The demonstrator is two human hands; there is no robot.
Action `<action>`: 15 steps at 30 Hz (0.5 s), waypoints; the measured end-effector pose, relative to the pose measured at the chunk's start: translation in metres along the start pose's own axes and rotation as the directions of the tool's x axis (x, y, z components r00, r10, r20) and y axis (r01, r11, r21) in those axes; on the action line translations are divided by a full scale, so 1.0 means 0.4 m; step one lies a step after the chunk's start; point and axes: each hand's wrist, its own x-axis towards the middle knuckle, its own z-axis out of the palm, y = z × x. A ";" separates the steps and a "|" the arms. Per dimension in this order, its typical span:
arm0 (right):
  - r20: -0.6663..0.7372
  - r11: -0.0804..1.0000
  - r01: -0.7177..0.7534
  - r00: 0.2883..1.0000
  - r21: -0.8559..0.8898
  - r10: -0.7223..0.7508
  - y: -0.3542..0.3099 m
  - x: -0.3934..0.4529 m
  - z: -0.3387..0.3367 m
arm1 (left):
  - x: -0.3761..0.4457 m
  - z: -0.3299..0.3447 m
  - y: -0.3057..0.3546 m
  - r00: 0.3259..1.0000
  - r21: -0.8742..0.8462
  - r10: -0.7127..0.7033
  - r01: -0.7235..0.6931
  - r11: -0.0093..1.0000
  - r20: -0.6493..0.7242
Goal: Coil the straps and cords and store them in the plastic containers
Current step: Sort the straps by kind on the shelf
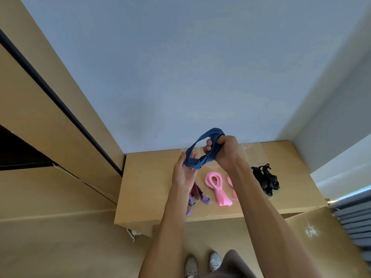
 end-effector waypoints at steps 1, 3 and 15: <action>-0.039 1.000 0.000 0.999 -0.009 0.000 -0.003 0.002 -0.019 | 0.004 0.008 0.005 0.996 0.073 0.037 -0.031 0.997 -0.085; -0.131 0.997 0.007 0.991 -0.078 -0.017 -0.008 0.010 -0.047 | 0.007 0.024 0.006 0.964 0.255 0.142 -0.083 0.963 -0.226; -0.338 0.823 -0.158 0.940 -0.546 -0.044 0.180 0.063 -0.121 | 0.009 -0.088 -0.058 0.954 0.954 0.269 -0.048 -0.297 0.132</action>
